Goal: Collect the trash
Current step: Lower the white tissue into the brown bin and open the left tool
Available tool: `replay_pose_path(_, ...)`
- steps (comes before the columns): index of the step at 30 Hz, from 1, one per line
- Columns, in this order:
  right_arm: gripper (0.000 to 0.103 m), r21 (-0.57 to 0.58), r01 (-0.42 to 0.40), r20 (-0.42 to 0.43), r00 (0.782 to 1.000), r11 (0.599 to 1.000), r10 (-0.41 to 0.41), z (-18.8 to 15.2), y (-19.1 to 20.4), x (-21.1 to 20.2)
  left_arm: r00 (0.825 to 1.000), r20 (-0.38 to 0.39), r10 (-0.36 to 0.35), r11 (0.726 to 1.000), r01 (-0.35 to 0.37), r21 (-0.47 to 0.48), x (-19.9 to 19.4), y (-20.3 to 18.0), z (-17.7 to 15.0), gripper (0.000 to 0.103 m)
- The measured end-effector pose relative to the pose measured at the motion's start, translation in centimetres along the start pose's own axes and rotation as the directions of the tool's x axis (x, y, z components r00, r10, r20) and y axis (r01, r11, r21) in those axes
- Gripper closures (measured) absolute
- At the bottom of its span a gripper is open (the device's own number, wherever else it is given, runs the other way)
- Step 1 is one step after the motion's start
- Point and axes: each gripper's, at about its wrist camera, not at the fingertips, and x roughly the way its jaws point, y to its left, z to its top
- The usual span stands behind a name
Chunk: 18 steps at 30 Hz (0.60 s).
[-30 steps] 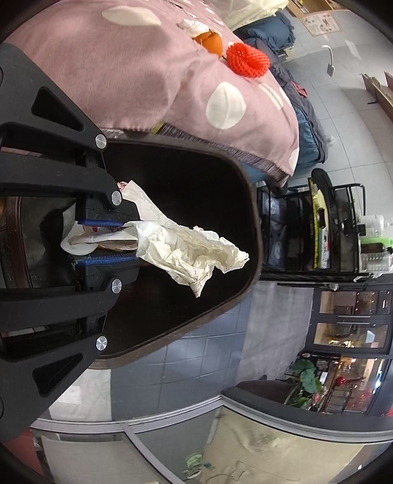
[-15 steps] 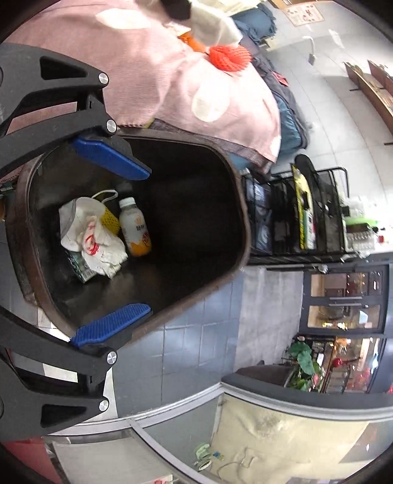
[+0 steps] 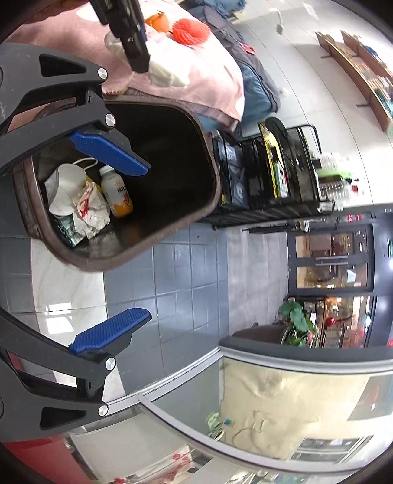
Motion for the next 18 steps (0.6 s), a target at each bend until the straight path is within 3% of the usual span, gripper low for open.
replay_pose_path(11,0.014,0.043,0.020,-0.008,1.000,0.999,-0.019,0.0,-2.0,0.4,0.996,-0.075,0.046,0.999,-0.044,0.032,3.2,-0.5,0.3,0.082)
replay_pose_path(13,0.014,0.045,0.020,-0.013,1.000,0.999,-0.020,-0.1,-2.1,0.5,0.995,-0.087,0.057,0.998,-0.054,0.037,3.5,-0.5,0.2,0.074)
replay_pose_path(15,0.014,0.050,0.018,-0.017,1.000,0.999,-0.017,-0.1,-2.1,0.6,0.994,-0.086,0.068,0.997,-0.065,0.038,3.6,-0.6,0.1,0.054)
replay_pose_path(18,0.014,0.070,0.002,-0.025,1.000,0.998,0.000,0.0,-2.4,0.8,0.994,-0.073,0.080,0.996,-0.077,0.035,3.4,-0.6,0.0,0.032)
